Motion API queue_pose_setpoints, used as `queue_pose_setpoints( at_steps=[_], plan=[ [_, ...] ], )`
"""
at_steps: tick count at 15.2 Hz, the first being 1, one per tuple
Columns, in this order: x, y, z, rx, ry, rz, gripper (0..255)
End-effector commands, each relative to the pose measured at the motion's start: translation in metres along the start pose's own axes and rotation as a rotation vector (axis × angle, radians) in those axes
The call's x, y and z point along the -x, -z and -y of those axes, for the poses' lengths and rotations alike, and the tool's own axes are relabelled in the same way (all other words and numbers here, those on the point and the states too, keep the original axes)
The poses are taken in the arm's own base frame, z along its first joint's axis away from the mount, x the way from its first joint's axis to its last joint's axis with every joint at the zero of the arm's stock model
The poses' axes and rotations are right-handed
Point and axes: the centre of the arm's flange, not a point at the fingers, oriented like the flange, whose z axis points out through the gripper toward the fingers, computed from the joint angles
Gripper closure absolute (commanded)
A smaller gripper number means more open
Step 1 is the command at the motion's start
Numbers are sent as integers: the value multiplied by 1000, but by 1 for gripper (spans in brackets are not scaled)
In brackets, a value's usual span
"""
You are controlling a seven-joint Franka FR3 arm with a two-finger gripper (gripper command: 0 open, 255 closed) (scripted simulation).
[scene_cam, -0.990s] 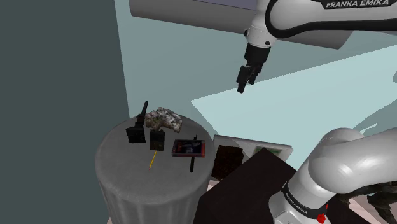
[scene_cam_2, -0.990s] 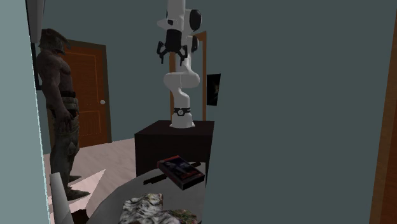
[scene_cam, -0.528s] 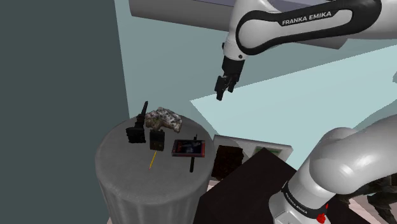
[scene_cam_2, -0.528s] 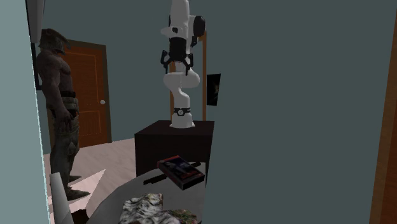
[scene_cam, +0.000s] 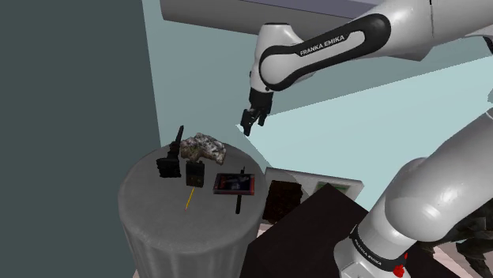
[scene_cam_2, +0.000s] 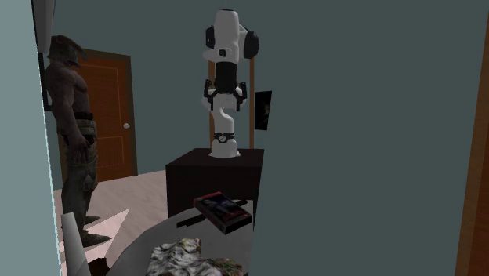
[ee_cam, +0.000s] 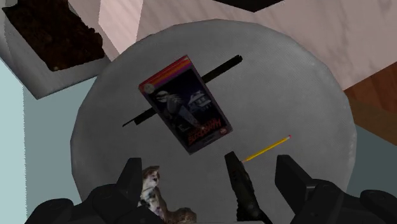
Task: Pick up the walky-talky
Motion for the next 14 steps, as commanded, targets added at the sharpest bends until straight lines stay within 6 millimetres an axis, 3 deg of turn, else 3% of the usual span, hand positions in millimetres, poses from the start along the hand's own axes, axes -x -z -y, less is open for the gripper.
queue_pose_setpoints(
  at_steps=[1,14],
  plan=[
    [-19,-17,4,-10,9,-5,0],
    [-135,-127,50,-69,66,-27,0]
  ],
)
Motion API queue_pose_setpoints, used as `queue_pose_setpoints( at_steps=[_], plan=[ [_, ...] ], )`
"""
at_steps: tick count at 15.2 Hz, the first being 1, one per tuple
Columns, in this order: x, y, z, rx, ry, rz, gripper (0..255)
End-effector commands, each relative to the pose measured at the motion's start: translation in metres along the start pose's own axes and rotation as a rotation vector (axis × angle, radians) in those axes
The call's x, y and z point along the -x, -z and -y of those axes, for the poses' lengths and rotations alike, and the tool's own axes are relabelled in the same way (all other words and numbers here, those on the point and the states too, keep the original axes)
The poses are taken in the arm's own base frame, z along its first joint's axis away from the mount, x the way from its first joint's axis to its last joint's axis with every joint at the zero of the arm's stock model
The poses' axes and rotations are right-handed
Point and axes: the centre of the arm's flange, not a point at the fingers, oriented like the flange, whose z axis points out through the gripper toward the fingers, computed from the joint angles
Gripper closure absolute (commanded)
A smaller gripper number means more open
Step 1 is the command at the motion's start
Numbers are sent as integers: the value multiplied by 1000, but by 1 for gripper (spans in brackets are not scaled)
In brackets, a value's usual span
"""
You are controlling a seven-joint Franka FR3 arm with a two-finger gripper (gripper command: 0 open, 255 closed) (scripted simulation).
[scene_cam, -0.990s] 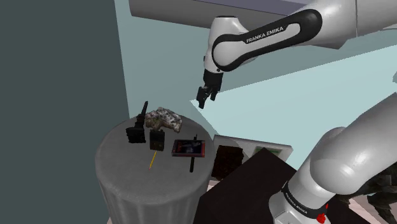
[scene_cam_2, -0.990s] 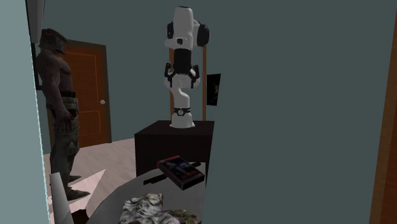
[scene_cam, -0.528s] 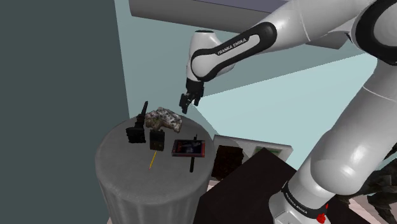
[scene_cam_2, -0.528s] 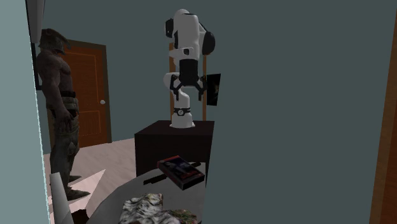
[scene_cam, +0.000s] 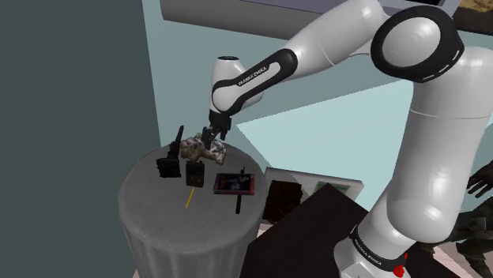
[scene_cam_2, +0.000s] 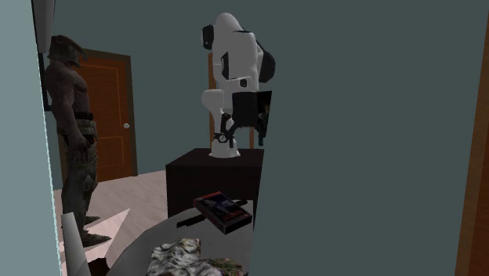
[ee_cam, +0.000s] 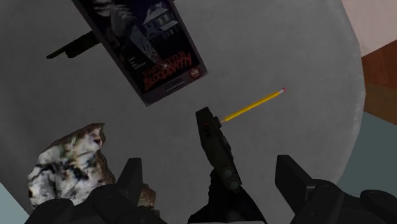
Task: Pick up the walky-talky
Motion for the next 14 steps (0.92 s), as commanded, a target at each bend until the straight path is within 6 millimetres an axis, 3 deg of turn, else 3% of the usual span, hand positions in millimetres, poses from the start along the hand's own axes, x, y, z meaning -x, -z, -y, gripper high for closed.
queue_pose_setpoints(
  at_steps=[1,10,14],
  plan=[
    [-17,-20,6,-10,9,-4,0],
    [-98,-97,37,-50,48,-20,0],
    [-103,-119,39,-54,52,-21,0]
  ],
)
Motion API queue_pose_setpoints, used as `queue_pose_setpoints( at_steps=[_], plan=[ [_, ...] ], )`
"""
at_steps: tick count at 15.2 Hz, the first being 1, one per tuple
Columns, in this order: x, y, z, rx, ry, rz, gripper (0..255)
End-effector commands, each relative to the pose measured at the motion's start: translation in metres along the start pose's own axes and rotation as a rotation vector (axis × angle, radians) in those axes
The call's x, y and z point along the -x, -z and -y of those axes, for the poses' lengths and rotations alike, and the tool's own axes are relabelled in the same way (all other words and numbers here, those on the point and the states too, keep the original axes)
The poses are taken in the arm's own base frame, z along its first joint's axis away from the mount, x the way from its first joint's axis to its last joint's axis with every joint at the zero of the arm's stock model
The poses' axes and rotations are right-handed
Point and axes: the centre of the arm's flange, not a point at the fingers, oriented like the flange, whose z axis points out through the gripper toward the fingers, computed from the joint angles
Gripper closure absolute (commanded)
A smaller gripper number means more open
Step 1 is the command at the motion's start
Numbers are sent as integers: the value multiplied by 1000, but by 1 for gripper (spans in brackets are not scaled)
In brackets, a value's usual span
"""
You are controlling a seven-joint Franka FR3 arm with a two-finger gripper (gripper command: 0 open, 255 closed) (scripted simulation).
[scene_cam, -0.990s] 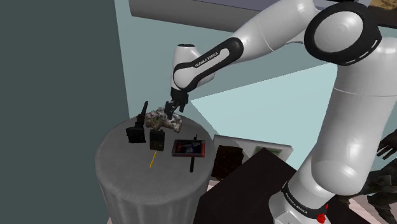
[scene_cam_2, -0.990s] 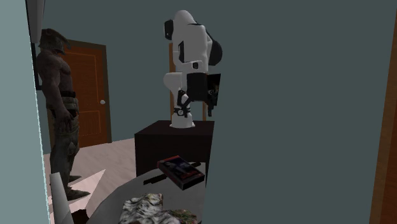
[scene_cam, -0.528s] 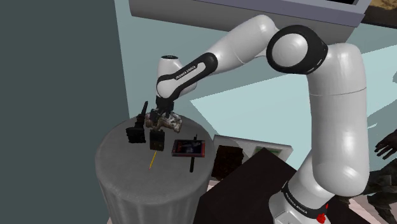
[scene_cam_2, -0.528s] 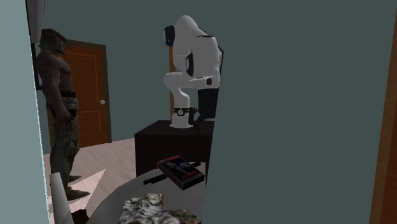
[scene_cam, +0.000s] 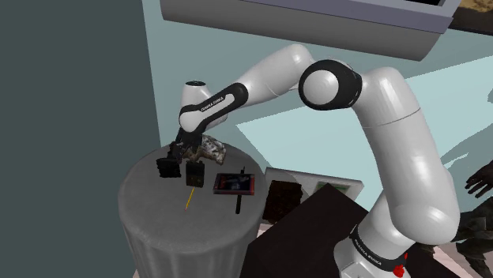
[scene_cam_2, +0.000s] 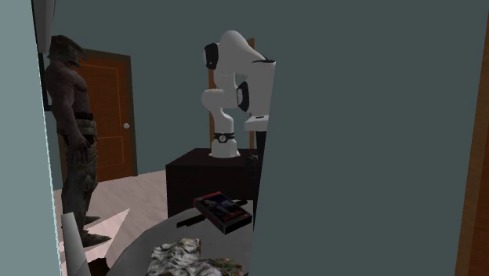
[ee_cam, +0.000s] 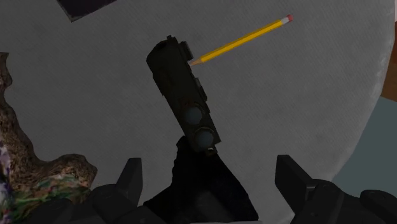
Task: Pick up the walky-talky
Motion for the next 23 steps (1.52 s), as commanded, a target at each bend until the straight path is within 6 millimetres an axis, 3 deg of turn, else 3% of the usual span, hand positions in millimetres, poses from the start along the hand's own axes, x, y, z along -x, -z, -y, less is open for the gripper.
queue_pose_setpoints(
  at_steps=[1,6,7,16,23],
  plan=[
    [-1,-12,0,0,0,-1,0],
    [1,-31,-2,0,0,-1,0],
    [1,-30,-2,0,0,-1,255],
    [1,-30,-2,0,0,-1,255],
    [-2,6,1,0,0,-1,255]
  ],
)
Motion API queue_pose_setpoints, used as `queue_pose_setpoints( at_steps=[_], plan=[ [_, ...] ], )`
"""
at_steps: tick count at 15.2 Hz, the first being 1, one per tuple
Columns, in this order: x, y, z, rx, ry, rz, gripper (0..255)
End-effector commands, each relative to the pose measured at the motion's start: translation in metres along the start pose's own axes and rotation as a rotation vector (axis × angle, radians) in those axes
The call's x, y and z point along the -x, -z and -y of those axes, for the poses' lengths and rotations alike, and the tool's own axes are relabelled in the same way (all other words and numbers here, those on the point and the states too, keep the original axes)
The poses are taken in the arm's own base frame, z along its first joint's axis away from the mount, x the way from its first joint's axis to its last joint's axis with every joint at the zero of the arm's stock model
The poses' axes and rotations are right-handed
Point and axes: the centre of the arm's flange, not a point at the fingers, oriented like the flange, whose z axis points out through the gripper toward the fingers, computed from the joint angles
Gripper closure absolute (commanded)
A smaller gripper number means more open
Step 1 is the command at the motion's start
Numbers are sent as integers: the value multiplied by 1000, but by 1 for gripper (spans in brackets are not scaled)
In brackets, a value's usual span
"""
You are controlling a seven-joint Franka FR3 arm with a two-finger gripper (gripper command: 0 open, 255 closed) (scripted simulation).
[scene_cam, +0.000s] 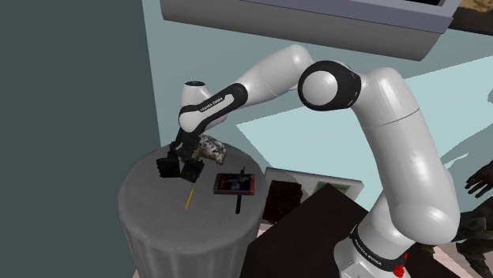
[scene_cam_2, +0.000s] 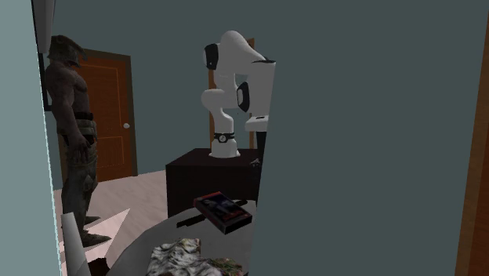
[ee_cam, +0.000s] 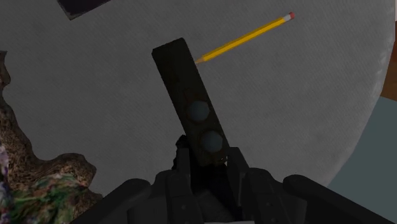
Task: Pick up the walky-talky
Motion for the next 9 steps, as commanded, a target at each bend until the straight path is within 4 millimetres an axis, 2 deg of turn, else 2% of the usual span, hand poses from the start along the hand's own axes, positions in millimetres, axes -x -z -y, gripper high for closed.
queue_pose_setpoints(
  at_steps=[1,9],
  plan=[
    [-1,12,0,0,0,0,255],
    [-5,50,3,0,0,0,255]
  ],
)
